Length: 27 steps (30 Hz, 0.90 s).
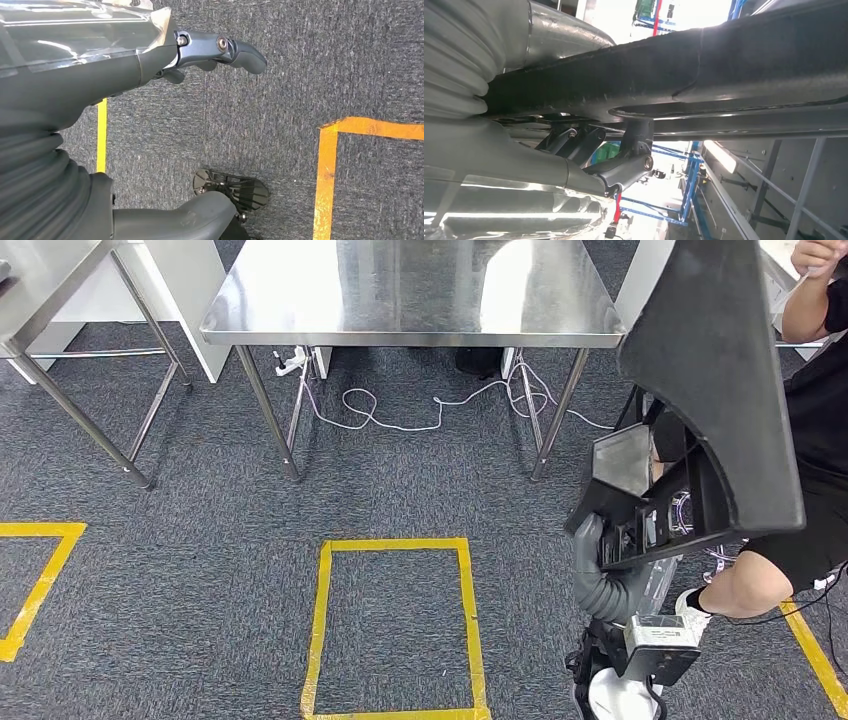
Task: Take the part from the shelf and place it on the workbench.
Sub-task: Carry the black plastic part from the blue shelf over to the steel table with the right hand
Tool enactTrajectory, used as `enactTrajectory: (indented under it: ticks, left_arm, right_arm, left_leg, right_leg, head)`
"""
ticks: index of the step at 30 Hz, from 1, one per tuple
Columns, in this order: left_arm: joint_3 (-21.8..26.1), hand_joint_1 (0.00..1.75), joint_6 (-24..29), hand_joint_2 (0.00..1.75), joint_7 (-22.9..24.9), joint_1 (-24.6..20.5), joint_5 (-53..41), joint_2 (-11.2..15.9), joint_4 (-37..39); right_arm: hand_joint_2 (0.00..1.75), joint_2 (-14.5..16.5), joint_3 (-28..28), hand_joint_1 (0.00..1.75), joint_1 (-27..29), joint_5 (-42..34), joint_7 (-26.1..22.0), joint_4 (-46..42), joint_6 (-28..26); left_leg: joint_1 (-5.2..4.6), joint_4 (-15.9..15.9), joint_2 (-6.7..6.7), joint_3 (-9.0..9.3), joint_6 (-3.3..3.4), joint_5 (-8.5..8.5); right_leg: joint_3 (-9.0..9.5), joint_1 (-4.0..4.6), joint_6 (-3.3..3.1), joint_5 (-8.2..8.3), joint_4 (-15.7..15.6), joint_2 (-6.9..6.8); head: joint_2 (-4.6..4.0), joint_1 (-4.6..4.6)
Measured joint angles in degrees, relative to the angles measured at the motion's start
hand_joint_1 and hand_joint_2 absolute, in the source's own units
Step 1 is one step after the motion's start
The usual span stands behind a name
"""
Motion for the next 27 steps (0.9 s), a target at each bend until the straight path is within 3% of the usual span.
enactTrajectory:
  ticks: [27]
  left_arm:
    - [0.0,0.0,-0.3,1.75,-0.3,0.0,-0.6,0.0,0.0]
  right_arm:
    - [1.75,-0.4,0.2,1.75,0.9,-0.1,0.0,0.0,-0.1]
  left_leg:
    - [-0.01,0.0,0.0,-0.01,0.0,0.0]
  right_leg:
    - [0.0,-0.01,0.0,0.0,0.0,0.0]
  head:
    - [0.0,0.0]
